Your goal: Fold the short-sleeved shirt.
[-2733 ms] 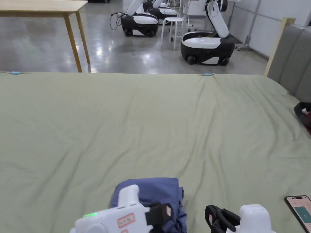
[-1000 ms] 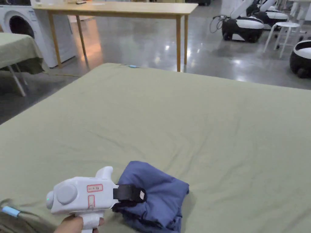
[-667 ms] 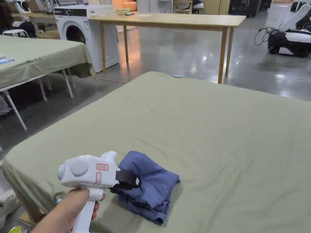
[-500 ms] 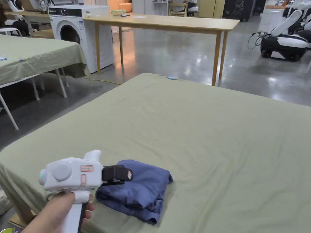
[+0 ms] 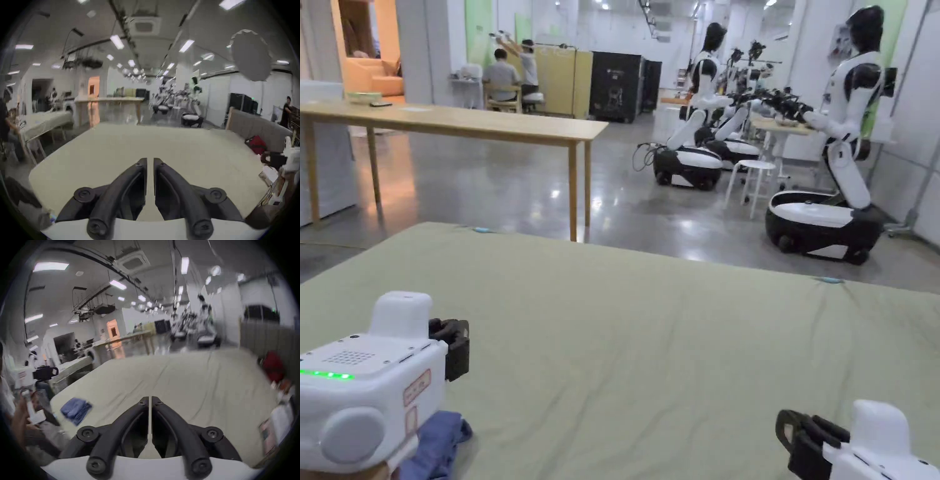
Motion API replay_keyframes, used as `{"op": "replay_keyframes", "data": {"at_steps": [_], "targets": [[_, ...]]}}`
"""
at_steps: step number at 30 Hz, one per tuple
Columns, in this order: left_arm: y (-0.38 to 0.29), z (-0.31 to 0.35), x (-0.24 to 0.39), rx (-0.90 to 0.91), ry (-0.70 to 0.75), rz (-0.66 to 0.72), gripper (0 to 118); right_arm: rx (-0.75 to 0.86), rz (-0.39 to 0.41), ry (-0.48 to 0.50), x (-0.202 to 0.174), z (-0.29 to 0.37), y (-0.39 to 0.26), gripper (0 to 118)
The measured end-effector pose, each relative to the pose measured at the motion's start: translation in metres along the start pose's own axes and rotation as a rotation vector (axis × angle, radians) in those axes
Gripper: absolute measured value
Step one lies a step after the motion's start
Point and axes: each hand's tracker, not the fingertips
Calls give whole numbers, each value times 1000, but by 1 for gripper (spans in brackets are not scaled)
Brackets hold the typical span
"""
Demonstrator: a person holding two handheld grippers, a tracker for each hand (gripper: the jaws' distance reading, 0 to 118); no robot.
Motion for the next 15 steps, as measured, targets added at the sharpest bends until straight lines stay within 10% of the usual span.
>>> {"op": "replay_keyframes", "data": {"at_steps": [7,15], "targets": [[37,-6,132,198,-27,-117,7,166,219,-205,4,5,71,4],[43,-4,167,152,-21,-139,7,118,160,-247,21,3,63,6]]}}
